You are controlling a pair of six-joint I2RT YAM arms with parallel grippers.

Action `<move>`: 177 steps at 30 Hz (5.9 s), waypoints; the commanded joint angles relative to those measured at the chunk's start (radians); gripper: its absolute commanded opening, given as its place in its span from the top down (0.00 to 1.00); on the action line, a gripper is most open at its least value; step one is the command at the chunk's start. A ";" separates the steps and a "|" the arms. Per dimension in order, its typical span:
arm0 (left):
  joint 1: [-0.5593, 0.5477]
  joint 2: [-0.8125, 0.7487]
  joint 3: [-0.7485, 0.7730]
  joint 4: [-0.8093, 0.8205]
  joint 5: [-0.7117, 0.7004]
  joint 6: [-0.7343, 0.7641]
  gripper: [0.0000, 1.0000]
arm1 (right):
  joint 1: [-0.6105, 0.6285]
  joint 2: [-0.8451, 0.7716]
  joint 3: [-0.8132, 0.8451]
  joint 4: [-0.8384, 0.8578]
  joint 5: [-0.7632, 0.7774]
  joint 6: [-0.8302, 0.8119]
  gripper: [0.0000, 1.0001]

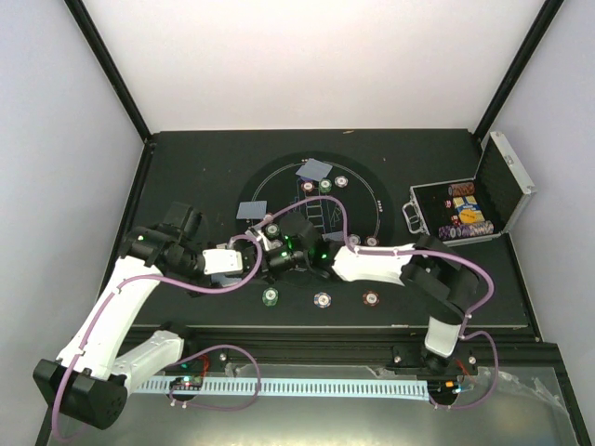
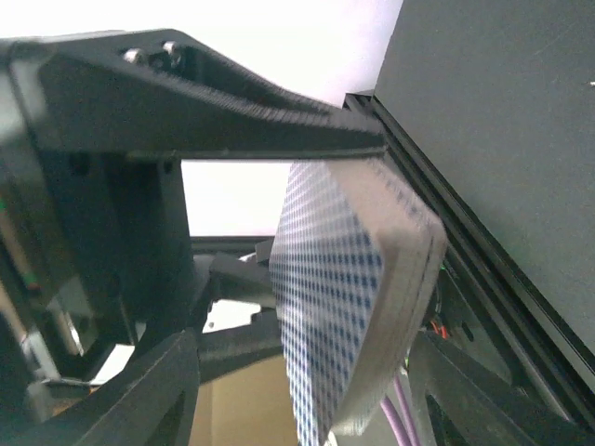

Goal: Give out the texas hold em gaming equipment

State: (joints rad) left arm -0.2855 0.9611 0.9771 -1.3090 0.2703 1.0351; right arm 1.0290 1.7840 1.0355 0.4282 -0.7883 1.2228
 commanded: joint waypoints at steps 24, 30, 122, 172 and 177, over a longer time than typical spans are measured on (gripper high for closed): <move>-0.009 -0.012 0.040 -0.019 -0.006 -0.004 0.98 | -0.054 0.136 -0.044 0.174 -0.054 0.107 0.68; -0.009 -0.010 0.035 -0.015 -0.010 -0.007 0.99 | -0.067 0.085 -0.065 0.075 -0.051 0.038 0.69; -0.014 -0.035 0.041 0.031 0.049 0.005 0.98 | 0.002 0.152 -0.081 0.501 -0.039 0.300 0.78; -0.021 -0.085 -0.032 -0.016 0.043 0.094 0.16 | 0.021 0.203 -0.124 0.663 -0.056 0.429 0.99; -0.021 -0.060 -0.021 -0.028 0.048 0.098 0.20 | 0.022 0.197 -0.126 0.653 -0.061 0.422 0.99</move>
State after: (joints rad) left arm -0.3027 0.8867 0.9195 -1.3148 0.2878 1.1088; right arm 1.0405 2.0090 0.9119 1.0832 -0.8154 1.6726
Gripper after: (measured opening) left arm 0.807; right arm 0.150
